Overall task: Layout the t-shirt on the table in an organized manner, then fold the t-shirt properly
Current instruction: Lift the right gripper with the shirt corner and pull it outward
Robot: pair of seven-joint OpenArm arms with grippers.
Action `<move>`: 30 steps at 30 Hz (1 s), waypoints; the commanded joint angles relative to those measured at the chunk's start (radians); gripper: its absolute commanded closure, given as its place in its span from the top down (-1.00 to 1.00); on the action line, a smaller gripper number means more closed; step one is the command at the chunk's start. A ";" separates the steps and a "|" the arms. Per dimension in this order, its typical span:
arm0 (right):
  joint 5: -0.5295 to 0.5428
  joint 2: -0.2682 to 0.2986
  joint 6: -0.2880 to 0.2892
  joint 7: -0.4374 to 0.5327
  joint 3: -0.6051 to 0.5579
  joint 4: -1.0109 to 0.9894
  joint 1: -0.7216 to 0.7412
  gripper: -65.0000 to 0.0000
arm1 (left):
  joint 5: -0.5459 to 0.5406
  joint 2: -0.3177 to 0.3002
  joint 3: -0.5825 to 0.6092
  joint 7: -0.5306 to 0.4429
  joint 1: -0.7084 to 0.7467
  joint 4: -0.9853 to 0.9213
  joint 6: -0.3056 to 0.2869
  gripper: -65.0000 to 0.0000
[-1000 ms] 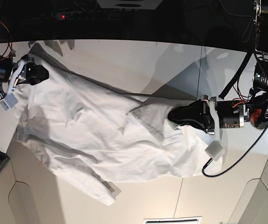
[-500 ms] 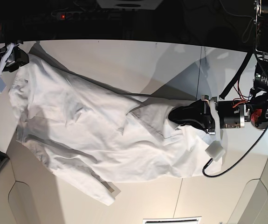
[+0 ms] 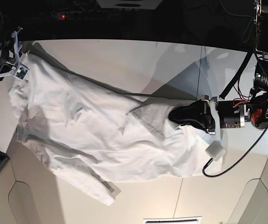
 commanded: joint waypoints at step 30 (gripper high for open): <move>-0.323 0.095 -0.047 0.258 -0.303 -0.062 0.047 -0.14 | -0.009 -0.011 -0.007 -0.022 -0.019 0.015 -0.009 -1.00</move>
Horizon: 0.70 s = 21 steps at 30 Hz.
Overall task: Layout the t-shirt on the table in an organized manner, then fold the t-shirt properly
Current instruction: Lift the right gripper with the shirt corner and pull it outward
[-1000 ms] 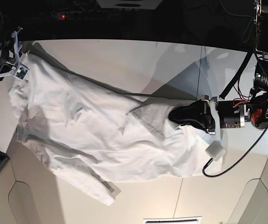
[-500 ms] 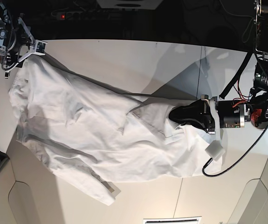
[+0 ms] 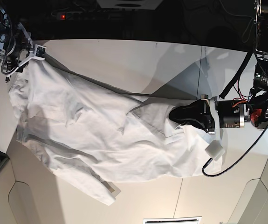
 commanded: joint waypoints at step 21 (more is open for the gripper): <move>0.022 0.017 -0.281 0.002 0.007 -0.014 0.041 -1.00 | -0.024 -0.011 -0.014 -0.024 -0.019 0.015 -0.009 -1.00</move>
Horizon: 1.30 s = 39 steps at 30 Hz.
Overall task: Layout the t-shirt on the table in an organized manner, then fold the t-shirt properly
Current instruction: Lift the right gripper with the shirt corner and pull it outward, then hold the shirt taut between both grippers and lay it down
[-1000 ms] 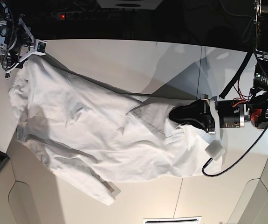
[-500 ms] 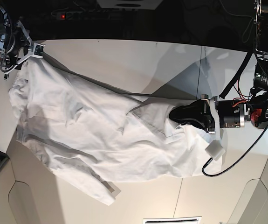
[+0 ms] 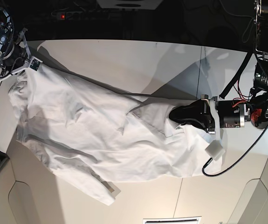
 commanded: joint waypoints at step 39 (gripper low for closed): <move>0.208 -0.363 -0.144 -0.058 0.177 -0.549 0.627 -1.00 | 0.758 -0.053 -0.415 -0.359 -0.113 0.013 0.156 -1.00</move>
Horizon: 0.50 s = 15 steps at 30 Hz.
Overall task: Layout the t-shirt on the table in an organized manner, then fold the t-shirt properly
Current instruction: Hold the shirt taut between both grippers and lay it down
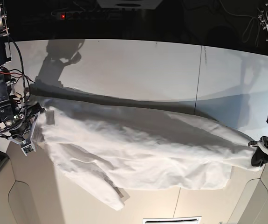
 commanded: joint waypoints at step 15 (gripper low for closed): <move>0.049 0.016 0.002 -0.021 0.027 0.013 0.008 -1.00 | -0.007 -0.018 -0.008 0.008 0.113 0.014 0.002 -1.00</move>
